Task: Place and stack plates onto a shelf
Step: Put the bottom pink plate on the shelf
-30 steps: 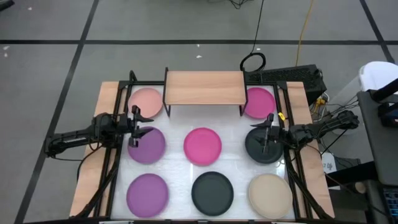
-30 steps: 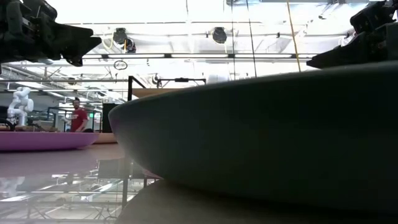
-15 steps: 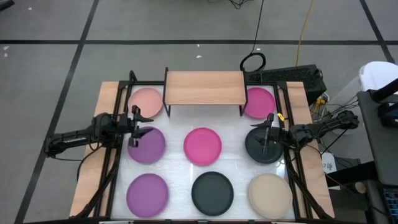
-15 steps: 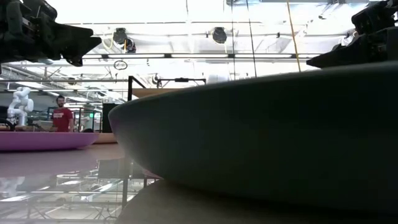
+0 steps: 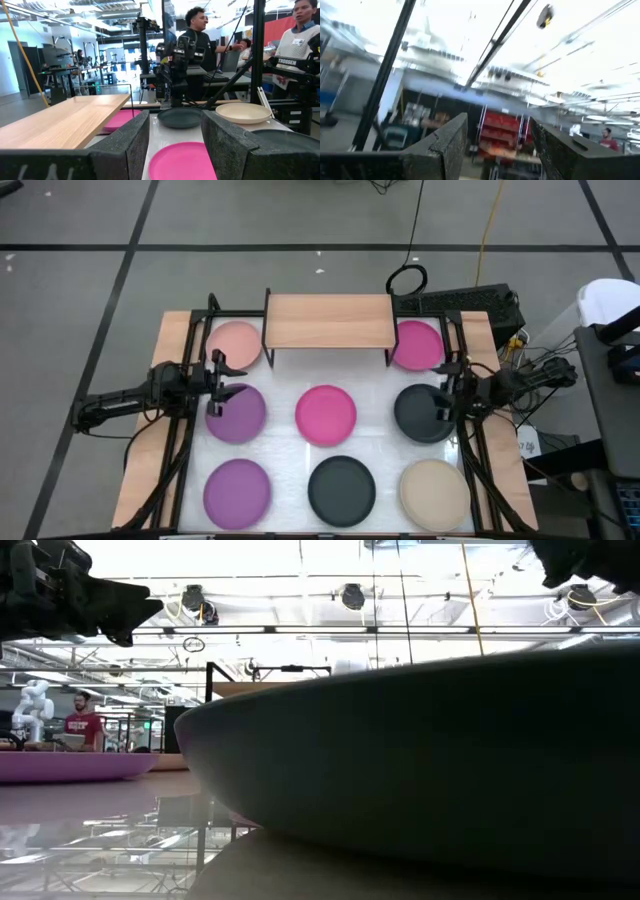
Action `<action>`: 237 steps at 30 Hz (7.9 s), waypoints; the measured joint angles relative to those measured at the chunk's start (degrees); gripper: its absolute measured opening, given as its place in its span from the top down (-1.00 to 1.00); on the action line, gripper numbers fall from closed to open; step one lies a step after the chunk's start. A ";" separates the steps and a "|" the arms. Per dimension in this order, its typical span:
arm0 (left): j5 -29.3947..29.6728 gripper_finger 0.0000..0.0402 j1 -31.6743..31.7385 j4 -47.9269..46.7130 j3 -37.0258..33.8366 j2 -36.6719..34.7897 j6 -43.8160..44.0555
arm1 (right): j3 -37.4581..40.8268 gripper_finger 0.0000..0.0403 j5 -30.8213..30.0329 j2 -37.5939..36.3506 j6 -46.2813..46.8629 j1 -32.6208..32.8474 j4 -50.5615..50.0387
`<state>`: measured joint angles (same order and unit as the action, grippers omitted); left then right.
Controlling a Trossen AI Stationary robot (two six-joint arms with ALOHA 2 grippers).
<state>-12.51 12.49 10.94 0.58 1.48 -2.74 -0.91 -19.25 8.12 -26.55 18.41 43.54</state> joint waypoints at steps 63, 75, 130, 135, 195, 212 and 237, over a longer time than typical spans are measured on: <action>0.00 0.08 0.02 0.00 0.00 0.00 0.00 | -50.95 0.03 6.84 79.73 25.01 -4.96 -25.11; 0.00 0.08 0.02 0.00 0.00 0.02 0.00 | -50.95 0.03 4.33 79.56 28.81 -4.96 -39.89; -0.02 0.08 0.00 0.00 0.01 0.01 0.00 | -51.13 0.03 1.07 82.28 9.71 -1.91 -38.62; 0.00 0.08 0.02 0.00 0.00 0.00 0.00 | -59.29 0.03 1.43 88.58 7.98 -2.69 -47.41; 0.00 0.08 0.02 -0.35 0.00 0.02 0.00 | -50.23 0.99 -15.73 78.05 -0.69 -0.50 -29.53; 0.02 0.08 0.02 -0.39 0.00 0.00 0.00 | -62.89 1.00 -16.85 67.14 -15.94 -23.71 -32.30; 0.02 0.08 0.02 -0.39 0.02 0.00 0.00 | -68.28 0.96 7.21 77.96 -2.80 -36.51 -66.63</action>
<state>-12.49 12.51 10.55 0.60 1.48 -2.74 -69.19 -12.04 86.08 -29.35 -18.10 -23.09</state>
